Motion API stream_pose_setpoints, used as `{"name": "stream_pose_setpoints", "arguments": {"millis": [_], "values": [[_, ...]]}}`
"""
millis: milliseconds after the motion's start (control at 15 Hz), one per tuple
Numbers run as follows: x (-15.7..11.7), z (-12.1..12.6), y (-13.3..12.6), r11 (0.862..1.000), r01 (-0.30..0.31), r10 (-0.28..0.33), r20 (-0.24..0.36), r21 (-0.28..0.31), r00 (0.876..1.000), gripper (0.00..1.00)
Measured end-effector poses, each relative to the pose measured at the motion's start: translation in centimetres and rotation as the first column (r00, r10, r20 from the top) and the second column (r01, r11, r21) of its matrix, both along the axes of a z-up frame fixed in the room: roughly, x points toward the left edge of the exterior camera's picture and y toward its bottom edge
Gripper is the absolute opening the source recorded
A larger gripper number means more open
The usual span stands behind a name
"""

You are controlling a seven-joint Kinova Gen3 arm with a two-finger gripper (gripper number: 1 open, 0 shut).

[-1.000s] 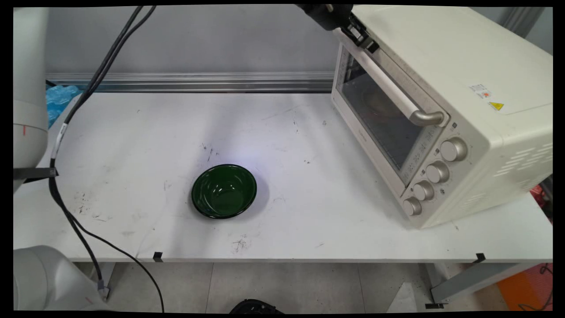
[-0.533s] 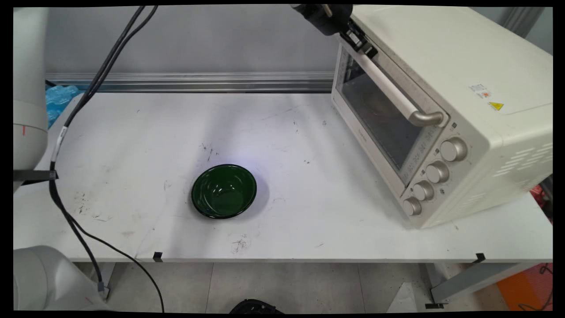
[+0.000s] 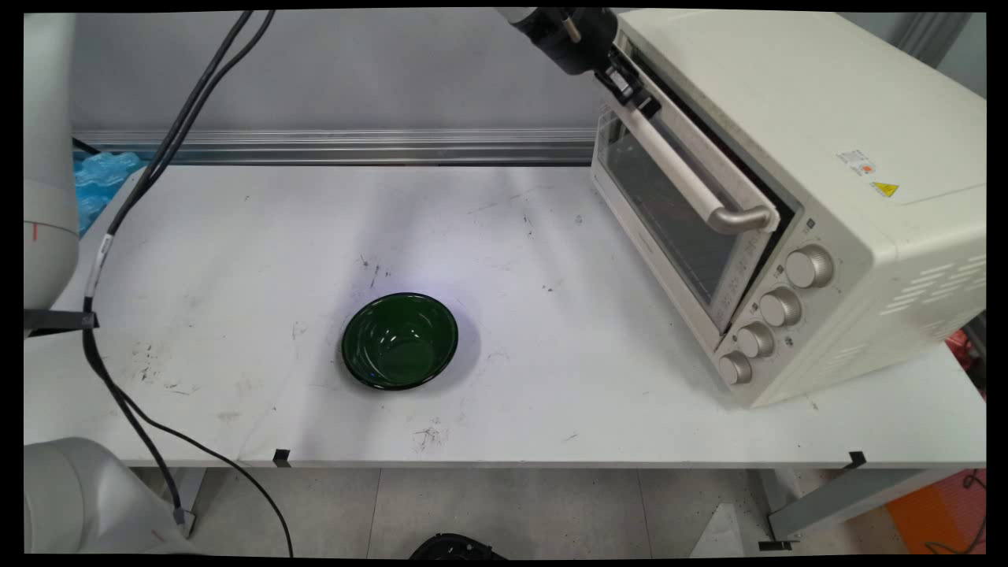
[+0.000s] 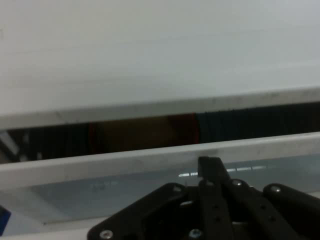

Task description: Open the oven

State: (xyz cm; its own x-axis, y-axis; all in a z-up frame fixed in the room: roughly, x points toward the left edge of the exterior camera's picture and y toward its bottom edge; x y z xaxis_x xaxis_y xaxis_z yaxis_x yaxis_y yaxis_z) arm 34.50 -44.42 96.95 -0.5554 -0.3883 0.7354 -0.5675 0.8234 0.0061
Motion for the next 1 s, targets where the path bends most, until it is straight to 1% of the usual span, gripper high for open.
{"name": "stream_pose_setpoints", "arguments": {"millis": [1000], "values": [[2.8,-1.0,3.7,0.998,0.010,-0.015,0.071,0.069,0.997,0.00]]}}
